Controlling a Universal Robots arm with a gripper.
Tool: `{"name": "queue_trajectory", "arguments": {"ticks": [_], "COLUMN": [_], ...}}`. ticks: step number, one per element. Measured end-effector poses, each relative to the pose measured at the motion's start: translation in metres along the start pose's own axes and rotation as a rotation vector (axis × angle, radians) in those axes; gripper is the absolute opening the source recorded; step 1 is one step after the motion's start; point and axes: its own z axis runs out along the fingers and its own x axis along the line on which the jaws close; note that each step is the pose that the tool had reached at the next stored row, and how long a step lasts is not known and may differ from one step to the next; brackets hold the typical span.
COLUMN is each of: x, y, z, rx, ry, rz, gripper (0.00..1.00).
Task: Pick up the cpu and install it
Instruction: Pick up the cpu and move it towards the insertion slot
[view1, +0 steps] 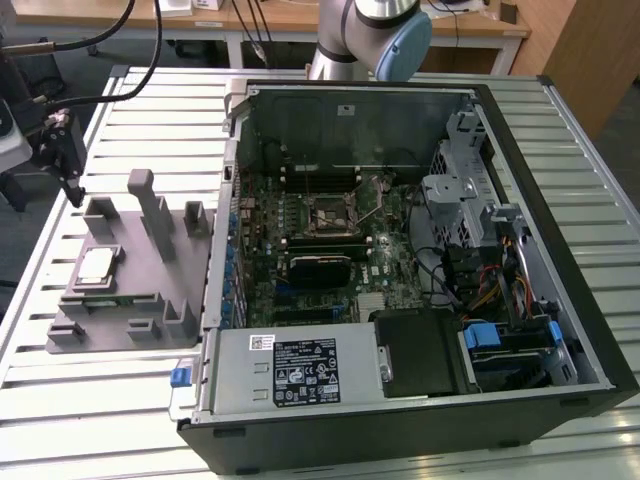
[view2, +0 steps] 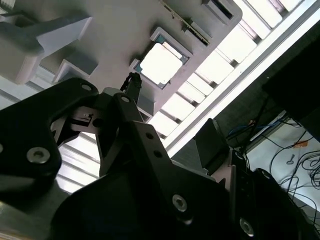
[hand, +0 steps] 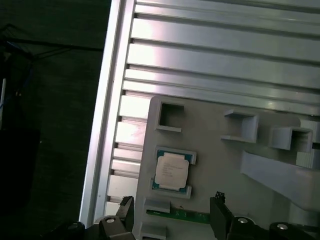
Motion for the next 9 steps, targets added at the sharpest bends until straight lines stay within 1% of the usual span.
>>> {"name": "queue_trajectory", "arguments": {"ticks": [4, 7, 9], "x": [-0.0002, -0.0003, -0.0001], "y": [-0.0002, -0.0004, -0.0008], "z": [0.0059, 0.0113, 0.0138], "rx": [-0.0019, -0.0024, -0.0020], "ry": [-0.0025, -0.0034, -0.0086], "rz": [0.068, 0.083, 0.085], "gripper": [0.70, 0.70, 0.70]}}
